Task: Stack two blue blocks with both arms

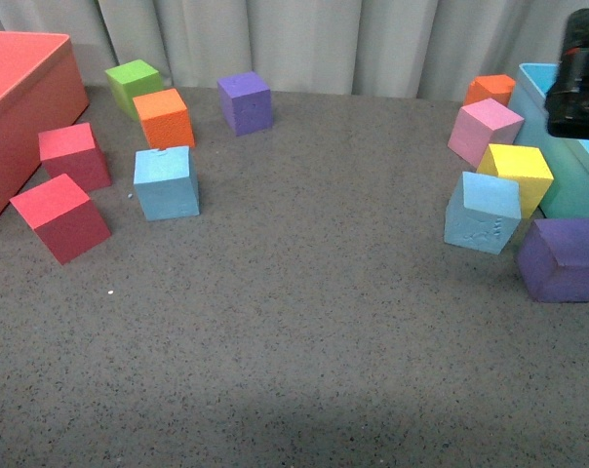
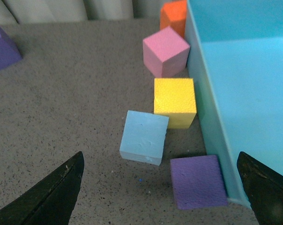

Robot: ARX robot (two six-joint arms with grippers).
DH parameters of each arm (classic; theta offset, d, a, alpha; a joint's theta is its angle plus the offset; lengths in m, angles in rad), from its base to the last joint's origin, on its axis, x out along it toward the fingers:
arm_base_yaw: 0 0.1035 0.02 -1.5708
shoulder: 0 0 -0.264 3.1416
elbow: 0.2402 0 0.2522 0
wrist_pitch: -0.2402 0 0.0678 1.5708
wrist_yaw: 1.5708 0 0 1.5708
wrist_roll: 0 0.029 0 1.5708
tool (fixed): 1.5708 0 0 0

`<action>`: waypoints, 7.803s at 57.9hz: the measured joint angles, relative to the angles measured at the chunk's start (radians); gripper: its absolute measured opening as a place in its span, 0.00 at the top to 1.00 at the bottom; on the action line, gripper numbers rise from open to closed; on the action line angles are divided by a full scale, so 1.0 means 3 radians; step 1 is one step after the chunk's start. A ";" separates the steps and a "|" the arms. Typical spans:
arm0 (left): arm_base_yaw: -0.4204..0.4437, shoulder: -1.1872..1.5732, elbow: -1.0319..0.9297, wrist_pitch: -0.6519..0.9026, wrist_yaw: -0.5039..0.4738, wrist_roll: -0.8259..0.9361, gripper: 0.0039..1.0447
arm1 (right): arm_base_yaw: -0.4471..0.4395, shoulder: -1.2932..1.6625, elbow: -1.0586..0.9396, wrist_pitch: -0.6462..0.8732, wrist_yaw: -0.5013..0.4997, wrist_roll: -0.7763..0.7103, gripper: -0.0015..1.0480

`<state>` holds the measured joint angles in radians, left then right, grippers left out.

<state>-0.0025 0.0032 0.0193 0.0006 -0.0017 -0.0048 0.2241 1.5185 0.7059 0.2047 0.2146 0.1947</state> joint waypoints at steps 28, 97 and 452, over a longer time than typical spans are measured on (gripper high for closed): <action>0.0000 0.0000 0.0000 0.0000 -0.0001 0.0000 0.06 | -0.0038 0.1648 0.1550 -0.1116 -0.0173 0.0572 0.09; 0.0000 0.0000 0.0000 0.0000 0.0000 0.0000 0.06 | -0.0140 0.2475 0.2251 -0.1483 -0.0234 0.0722 0.54; -0.0765 0.7824 0.5365 -0.1277 -0.0594 -0.1110 0.06 | -0.0739 -0.5049 -0.2344 -0.0680 -0.0720 -0.0649 0.09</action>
<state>-0.2321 2.3505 1.6287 -0.3824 -0.1799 -0.3378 0.0025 0.0036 0.0029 0.0006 -0.0013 0.0002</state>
